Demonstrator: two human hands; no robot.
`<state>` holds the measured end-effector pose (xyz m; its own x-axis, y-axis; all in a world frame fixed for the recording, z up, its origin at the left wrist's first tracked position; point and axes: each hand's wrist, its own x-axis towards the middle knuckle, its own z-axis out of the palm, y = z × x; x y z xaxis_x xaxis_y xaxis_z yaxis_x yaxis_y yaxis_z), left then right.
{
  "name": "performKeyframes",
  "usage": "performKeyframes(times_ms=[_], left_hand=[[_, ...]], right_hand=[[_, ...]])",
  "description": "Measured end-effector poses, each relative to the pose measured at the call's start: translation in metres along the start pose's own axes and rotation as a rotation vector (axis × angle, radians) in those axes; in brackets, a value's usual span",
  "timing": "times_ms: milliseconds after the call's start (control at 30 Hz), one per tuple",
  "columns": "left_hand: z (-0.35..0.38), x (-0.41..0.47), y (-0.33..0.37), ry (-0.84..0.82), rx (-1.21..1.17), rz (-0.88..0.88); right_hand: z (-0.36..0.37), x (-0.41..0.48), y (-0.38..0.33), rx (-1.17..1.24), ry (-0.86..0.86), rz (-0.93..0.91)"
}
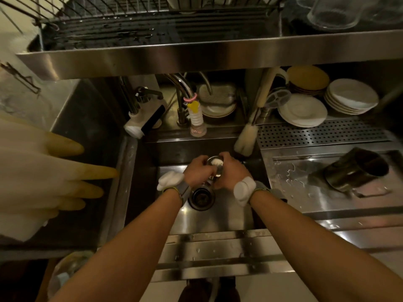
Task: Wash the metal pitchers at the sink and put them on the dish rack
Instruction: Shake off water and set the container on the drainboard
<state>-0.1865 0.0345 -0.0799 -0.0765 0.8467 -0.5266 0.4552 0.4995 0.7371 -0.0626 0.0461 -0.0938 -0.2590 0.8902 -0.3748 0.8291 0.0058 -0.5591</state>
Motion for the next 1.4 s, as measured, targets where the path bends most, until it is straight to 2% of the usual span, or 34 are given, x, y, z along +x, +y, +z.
performKeyframes(times_ms=[133, 267, 367, 600, 800, 1000, 1100, 1267, 1400], left_hand=[[0.005, -0.014, 0.037, 0.027, 0.024, 0.070], [0.012, -0.023, 0.065, 0.062, -0.142, 0.132], [0.027, -0.029, 0.087, 0.032, -0.217, 0.193], [0.091, -0.036, 0.138, -0.135, -0.155, 0.262], [0.135, -0.028, 0.152, -0.175, -0.015, 0.238], [0.155, -0.023, 0.147, -0.242, 0.065, 0.155], [0.161, -0.023, 0.151, -0.208, 0.100, 0.148], [0.169, -0.029, 0.178, -0.032, 0.213, 0.278], [0.198, -0.042, 0.206, -0.040, 0.226, 0.411]], right_hand=[[-0.036, -0.016, 0.003, 0.028, 0.084, -0.017], [-0.076, -0.030, 0.006, 0.065, 0.190, -0.037], [-0.102, -0.039, 0.015, 0.072, 0.276, -0.003], [-0.132, -0.064, 0.085, 0.146, 0.449, 0.144], [-0.133, -0.070, 0.125, 0.144, 0.452, 0.261], [-0.125, -0.061, 0.147, 0.084, 0.289, 0.271], [-0.136, -0.065, 0.150, 0.045, 0.250, 0.244], [-0.169, -0.083, 0.155, 0.020, 0.353, 0.222], [-0.198, -0.101, 0.176, 0.013, 0.487, 0.253]])
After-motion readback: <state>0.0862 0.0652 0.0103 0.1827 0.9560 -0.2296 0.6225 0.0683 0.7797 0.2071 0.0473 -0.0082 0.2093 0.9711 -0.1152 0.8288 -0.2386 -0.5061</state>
